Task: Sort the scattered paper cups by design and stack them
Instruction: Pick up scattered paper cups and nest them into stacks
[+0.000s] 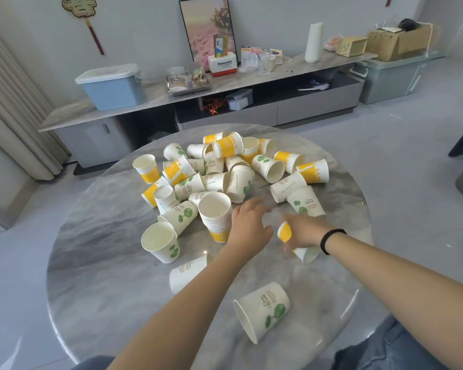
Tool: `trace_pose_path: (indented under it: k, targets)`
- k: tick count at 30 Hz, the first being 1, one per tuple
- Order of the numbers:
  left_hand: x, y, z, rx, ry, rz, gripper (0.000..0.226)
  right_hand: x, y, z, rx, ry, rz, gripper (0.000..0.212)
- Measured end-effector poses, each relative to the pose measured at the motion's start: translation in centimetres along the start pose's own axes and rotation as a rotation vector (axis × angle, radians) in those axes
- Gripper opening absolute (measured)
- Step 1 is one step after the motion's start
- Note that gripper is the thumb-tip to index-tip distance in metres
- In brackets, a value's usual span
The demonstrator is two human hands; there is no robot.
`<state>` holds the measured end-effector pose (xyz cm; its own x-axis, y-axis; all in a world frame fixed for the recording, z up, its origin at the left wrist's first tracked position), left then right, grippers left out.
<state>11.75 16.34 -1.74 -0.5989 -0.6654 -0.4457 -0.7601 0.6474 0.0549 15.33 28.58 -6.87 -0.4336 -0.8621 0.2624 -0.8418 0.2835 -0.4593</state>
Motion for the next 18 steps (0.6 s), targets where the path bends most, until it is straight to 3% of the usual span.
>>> trace_pose_path:
  k: [5, 10, 12, 16, 18]
  targets:
    - [-0.5, -0.5, -0.4, 0.116, -0.170, -0.036, 0.057, 0.4, 0.1, -3.3, -0.074, 0.680, -0.030, 0.044]
    - [-0.5, -0.5, -3.4, 0.112, -0.328, -0.046, 0.084, 3.6, -0.6, -4.4, 0.207, 1.491, -0.033, 0.021]
    - [-0.4, -0.4, -4.9, 0.030, -0.297, -0.026, 0.087, 5.3, -0.7, -5.1, 0.221, 1.722, -0.036, 0.022]
    - [1.0, 0.0, -8.7, -0.289, -0.181, -0.059, 0.083, 9.6, -0.4, -5.7, 0.234, 1.809, -0.092, 0.025]
    - [2.2, 0.4, -10.4, -0.358, -0.124, -0.082, 0.079, 10.8, 0.1, -6.1, 0.104, 1.621, -0.134, 0.022]
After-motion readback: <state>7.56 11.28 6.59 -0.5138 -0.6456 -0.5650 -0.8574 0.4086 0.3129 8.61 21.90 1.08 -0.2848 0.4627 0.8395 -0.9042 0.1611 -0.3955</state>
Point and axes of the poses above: each hand's wrist, its own y-axis towards the middle knuckle, its own z-axis out of the palm, x = y × z, the point moved 6 cm from there along y, towards the middle knuckle, and after that the axes turned 5 degrees about y, right-handed, at the moved point
